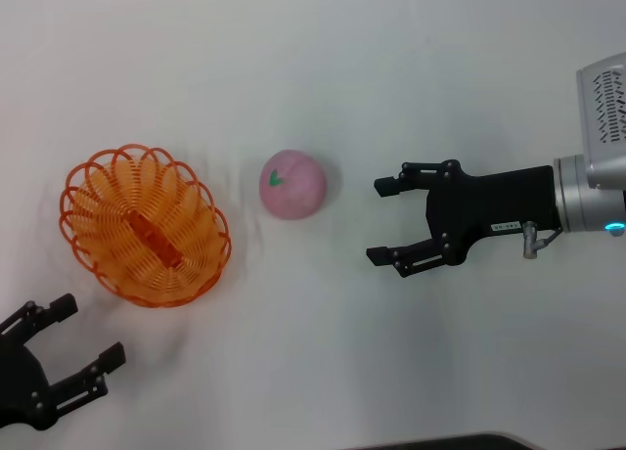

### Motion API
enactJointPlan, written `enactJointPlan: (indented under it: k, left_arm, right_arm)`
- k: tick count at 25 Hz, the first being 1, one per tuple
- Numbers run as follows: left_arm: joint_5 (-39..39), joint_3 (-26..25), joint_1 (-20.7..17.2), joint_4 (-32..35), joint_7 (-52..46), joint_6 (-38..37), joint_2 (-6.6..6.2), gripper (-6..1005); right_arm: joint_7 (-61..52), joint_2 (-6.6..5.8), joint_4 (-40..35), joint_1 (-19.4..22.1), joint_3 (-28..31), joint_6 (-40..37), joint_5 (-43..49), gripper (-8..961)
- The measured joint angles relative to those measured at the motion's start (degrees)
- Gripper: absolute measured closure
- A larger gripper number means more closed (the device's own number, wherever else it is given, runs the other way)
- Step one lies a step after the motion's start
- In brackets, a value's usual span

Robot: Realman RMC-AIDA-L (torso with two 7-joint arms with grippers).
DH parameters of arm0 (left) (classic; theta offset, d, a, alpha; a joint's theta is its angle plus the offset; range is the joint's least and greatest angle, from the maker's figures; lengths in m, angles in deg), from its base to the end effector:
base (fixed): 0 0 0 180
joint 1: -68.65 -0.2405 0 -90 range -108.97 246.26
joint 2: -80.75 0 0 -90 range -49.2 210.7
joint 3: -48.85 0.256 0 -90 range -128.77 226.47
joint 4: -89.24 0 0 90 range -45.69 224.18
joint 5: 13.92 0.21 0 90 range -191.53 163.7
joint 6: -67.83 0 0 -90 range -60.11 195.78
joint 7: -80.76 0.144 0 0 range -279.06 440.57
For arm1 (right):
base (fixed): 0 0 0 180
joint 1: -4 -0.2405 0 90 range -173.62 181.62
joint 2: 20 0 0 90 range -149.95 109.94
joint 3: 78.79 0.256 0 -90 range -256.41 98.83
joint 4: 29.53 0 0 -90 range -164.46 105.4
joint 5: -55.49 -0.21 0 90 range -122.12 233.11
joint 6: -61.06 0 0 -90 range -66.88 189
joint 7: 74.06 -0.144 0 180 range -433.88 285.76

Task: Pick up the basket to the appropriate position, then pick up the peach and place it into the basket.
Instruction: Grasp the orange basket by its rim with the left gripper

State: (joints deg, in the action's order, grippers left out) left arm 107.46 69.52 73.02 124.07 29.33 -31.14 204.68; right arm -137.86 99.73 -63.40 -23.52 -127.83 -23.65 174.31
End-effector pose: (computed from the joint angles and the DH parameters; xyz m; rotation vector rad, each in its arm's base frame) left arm -0.3645 0.1582 -0.0115 -2.4364 -0.7064 -0.7163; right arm 0.2857 0.2988 -0.0417 -2.9092 0.3355 0.4380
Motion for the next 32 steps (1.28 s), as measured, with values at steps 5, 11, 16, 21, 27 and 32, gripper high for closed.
enactJointPlan:
  k: [5,11,16,21,27,32]
  left_arm:
    - [-0.06,-2.45,0.7,0.07,-7.07,-0.29,-0.25,126]
    - [0.69,-3.8,3.39,0.9,-31.45,0.97,-2.16,130]
    - [1.55,-3.96,5.44,1.13,-42.3,1.83,-3.06,140]
    - [1.82,-3.84,7.72,3.11,-46.05,1.96,-3.74,140]
    - [4.08,-1.82,12.26,9.34,-54.79,4.57,-5.31,141]
    - [11.15,0.07,18.96,10.78,-60.59,7.31,-7.16,140]
  right_arm:
    - [0.0,-0.02,0.12,-0.07,0.0,0.04,-0.09,11]
    - [0.0,-0.03,0.01,-0.15,0.0,0.15,-0.09,11]
    - [-0.03,-0.03,-0.03,-0.16,0.0,0.17,-0.16,10]
    - [-0.06,-0.03,-0.05,-0.2,0.0,0.17,-0.18,10]
    - [-0.09,-0.02,-0.05,-0.34,-0.01,0.4,-0.18,10]
    - [-0.09,-0.02,0.09,-0.34,-0.01,0.89,-0.17,10]
